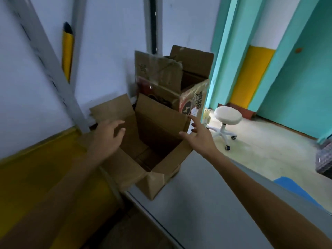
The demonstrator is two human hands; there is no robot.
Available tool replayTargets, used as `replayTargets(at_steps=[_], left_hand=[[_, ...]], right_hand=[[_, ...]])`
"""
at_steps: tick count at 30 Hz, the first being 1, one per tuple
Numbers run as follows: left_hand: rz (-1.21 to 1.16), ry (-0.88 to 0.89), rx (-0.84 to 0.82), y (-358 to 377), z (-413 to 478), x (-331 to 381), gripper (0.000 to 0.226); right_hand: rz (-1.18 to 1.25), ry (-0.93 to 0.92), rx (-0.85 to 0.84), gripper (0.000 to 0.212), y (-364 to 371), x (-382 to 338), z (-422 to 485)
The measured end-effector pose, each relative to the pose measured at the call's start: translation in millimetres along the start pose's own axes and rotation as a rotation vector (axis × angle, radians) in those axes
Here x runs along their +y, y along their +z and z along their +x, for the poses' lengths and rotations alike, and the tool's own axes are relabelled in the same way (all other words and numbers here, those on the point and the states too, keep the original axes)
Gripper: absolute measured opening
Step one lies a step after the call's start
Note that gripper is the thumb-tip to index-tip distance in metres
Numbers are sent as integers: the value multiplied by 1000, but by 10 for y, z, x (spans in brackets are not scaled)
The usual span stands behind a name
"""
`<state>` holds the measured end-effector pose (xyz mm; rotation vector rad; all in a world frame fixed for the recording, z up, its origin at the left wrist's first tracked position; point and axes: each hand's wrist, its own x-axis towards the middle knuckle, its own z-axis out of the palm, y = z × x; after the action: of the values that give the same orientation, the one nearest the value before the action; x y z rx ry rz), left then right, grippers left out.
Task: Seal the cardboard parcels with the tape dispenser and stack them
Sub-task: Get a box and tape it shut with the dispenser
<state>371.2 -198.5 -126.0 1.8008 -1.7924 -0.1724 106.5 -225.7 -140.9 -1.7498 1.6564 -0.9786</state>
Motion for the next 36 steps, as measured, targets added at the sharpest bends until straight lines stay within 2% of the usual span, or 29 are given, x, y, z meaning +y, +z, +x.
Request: replayTargets(at_steps=[4,9,13,16,18,19,20,21,23,25,27,31,34,36], left_hand=[[108,-35,-42,14,18,-415,26],[59,56,-106,111,-20,-449,21],[62,105,-147,166,-109,-399,19],[18,112,-169,146,-249,-312,21],[-8,136,-23,151,-393,-244,18],[8,98,95,148,-484,-190,20],[0,-8,207,190,-576,-188,33],[-79,-200,245,181,-694,-125,51],[-428,-527,226,212,-904,-32,75],[-710,-661,140,251,-1097,88,70],[-832,-653,98,265,-1276,240,60],[-917,-576,79,265,-1484,487,64],[-946,-538,50,301,-1616,672,67],[-966,-517,18,359,-1679,807,67]], right_hand=[[159,86,28,49,33,-73,190],[117,77,38,39,93,-108,164],[13,-13,56,24,51,-121,-26],[-26,-23,78,23,-84,-121,-195],[-41,-1,77,20,-192,-85,-318],[-47,12,78,18,-243,-48,-379],[-50,26,81,17,-294,-16,-450],[-48,40,87,18,-343,18,-523],[-38,64,99,21,-437,66,-685],[-24,93,110,27,-538,111,-852],[16,130,109,35,-651,160,-1020],[132,184,80,50,-896,291,-1403],[108,175,109,39,-1071,380,-1690],[135,207,204,27,-1189,477,-1837]])
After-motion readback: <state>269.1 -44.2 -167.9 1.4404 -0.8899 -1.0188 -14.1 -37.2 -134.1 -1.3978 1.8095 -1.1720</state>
